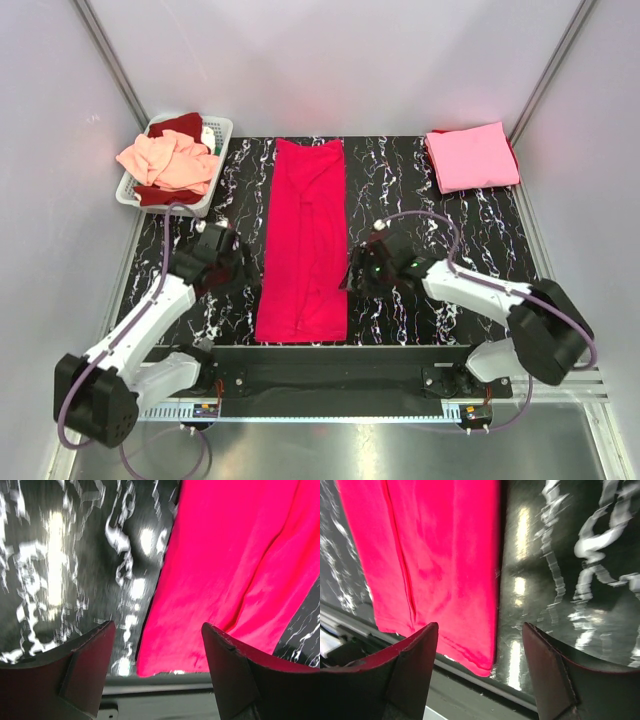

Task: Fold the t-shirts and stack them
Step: Fold the tshirt

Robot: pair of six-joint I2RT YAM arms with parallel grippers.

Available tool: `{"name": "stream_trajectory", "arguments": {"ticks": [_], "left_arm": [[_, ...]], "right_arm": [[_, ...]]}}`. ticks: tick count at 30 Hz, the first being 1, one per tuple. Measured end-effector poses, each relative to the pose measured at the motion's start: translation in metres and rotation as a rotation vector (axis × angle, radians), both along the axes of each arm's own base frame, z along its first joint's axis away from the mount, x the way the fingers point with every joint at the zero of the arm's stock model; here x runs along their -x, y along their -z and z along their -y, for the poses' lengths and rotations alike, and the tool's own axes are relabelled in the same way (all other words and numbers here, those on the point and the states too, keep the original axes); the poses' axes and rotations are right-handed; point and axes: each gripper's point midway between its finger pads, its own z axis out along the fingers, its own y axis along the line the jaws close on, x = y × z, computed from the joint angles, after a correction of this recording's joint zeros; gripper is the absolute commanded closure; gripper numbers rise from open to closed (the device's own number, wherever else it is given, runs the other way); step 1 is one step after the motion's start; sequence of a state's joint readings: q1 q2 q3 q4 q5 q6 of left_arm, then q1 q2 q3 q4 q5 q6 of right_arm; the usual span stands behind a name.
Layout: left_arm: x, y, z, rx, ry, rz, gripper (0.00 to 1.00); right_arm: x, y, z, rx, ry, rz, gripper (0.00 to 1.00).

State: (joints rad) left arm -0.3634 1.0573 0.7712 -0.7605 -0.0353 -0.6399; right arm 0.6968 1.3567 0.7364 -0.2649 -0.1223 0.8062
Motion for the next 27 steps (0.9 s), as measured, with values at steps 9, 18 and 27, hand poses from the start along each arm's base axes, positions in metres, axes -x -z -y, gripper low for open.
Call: {"name": "stream_trajectory", "arguments": {"ticks": [9, 18, 27], "left_arm": [[0.055, 0.025, 0.014, 0.022, -0.02, -0.066, 0.28], [0.095, 0.058, 0.015, 0.028, -0.057, -0.116, 0.29], [0.104, 0.079, 0.01, 0.036, -0.113, -0.145, 0.33]], "right_arm": [[0.075, 0.039, -0.041, 0.084, -0.066, -0.138, 0.33], [0.087, 0.047, -0.041, 0.056, 0.011, -0.164, 0.48], [0.091, 0.053, -0.032, 0.054, 0.059, -0.183, 0.64]]}}
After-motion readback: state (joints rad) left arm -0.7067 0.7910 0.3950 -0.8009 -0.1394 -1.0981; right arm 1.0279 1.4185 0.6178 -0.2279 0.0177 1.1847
